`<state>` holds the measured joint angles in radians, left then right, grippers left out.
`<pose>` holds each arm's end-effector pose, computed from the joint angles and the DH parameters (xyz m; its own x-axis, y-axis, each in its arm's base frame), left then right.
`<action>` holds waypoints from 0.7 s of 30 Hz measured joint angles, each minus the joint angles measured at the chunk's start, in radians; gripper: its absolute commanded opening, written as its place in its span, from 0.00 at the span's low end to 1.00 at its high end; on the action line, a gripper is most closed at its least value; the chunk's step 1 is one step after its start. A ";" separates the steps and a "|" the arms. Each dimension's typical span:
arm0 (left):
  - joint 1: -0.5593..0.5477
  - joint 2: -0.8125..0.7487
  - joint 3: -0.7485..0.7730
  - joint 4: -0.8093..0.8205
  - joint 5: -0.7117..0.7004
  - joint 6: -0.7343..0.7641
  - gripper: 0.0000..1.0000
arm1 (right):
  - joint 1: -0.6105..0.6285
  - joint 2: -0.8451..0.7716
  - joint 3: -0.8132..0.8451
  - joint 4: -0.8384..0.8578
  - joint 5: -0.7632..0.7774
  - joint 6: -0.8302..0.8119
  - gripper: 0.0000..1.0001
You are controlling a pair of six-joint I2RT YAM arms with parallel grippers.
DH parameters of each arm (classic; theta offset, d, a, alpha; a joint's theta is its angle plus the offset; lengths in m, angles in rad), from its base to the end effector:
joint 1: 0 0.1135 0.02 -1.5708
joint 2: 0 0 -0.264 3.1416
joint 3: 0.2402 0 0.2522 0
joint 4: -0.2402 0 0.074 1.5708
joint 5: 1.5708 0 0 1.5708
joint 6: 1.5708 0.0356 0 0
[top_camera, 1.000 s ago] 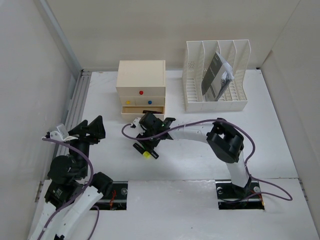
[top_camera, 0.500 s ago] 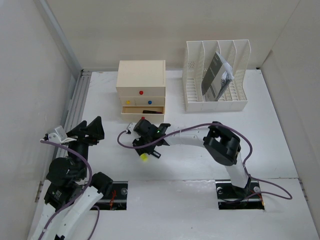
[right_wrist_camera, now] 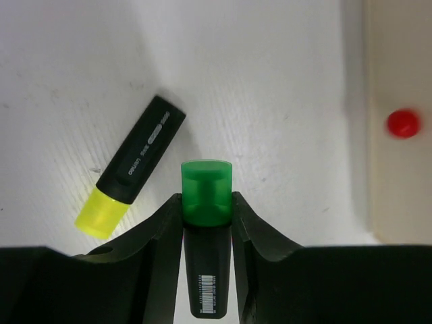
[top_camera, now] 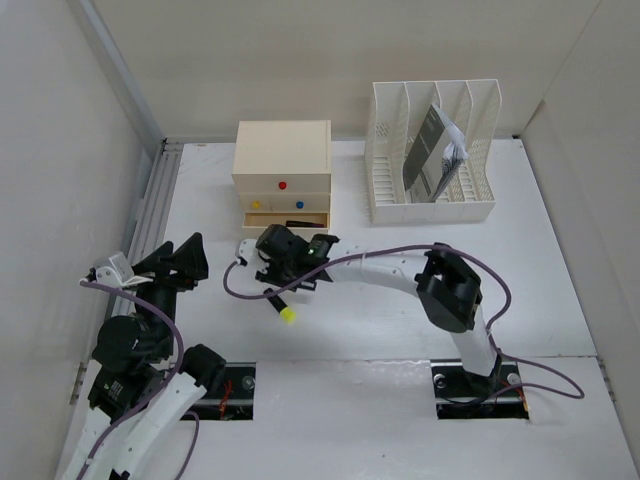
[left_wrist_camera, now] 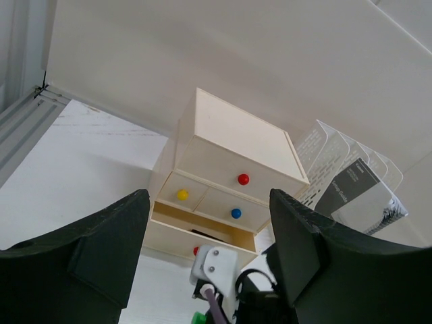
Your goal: Organize the desk
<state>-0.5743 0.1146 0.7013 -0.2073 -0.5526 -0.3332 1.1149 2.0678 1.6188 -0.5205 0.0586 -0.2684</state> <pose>0.0315 0.0019 0.3679 0.2765 -0.5105 -0.8142 0.1518 0.8598 -0.4875 0.2020 0.4072 0.2030 -0.1162 -0.8383 -0.5327 -0.9464 0.2561 -0.1966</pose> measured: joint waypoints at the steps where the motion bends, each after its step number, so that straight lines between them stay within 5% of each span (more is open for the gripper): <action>1: 0.000 0.000 0.000 0.000 0.000 0.000 0.69 | -0.003 -0.004 0.028 -0.009 -0.011 -0.034 0.17; 10: 0.000 0.000 0.000 0.000 0.000 0.000 0.69 | -0.086 -0.027 0.260 -0.069 -0.084 -0.348 0.14; 21: 0.000 0.000 0.000 0.000 0.000 0.000 0.69 | -0.156 -0.004 0.286 -0.068 -0.116 -0.691 0.10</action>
<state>-0.5743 0.1146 0.7013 -0.2073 -0.5526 -0.3332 0.9588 2.0640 1.9049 -0.5884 -0.0578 -0.9596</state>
